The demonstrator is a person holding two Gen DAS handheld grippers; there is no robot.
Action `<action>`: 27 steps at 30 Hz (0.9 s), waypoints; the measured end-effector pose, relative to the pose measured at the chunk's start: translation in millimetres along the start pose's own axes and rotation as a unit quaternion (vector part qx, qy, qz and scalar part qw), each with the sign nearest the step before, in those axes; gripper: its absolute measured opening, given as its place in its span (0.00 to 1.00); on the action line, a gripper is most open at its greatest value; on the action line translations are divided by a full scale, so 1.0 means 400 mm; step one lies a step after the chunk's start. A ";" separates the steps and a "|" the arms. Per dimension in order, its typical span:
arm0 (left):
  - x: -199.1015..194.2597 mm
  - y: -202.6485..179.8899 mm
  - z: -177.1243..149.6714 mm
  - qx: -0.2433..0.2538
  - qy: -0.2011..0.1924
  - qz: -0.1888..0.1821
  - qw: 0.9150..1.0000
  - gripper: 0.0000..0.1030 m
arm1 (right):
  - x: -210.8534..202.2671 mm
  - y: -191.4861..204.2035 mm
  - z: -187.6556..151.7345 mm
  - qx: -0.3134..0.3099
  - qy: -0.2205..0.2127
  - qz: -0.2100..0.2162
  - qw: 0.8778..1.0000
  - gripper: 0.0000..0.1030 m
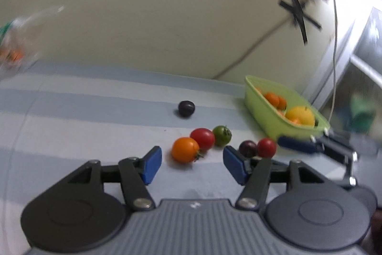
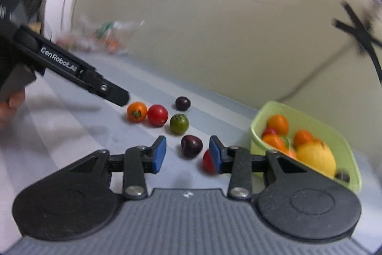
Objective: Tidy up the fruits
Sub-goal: 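Grasp an orange cherry tomato with the left tool while the right grasps a dark plum tomato, then carry both tomatoes over the basket and open both tools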
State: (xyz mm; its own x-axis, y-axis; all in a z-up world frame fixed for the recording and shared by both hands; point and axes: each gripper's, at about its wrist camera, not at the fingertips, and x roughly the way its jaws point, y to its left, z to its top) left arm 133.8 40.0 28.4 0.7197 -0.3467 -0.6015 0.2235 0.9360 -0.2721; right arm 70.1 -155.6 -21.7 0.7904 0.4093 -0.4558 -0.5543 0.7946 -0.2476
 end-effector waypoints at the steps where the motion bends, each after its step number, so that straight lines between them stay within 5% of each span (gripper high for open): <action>1: 0.016 -0.011 0.002 0.013 0.003 0.006 1.000 0.57 | 0.021 -0.004 0.007 -0.019 0.010 0.002 1.000 0.39; 11: 0.079 -0.013 -0.006 0.047 0.017 0.032 0.998 0.52 | 0.098 -0.012 0.033 -0.115 0.067 0.025 0.991 0.36; 14: 0.078 -0.012 -0.013 0.053 0.018 0.032 0.998 0.33 | 0.098 -0.026 0.039 -0.092 0.079 0.046 0.991 0.26; 21: 0.002 -0.024 -0.051 0.046 0.010 0.019 0.999 0.33 | -0.012 -0.007 0.014 -0.009 0.040 0.060 0.997 0.25; 27: -0.105 -0.079 -0.126 0.060 0.007 -0.032 0.998 0.33 | -0.161 0.031 -0.061 0.063 0.001 0.052 0.997 0.25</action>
State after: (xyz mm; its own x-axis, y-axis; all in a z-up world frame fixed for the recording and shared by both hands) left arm 63.3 22.0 24.2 0.6929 -0.4058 -0.5960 0.3458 0.9123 -0.2191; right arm 5.9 -183.3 -16.2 0.7292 0.4919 -0.4757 -0.5963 0.7978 -0.0893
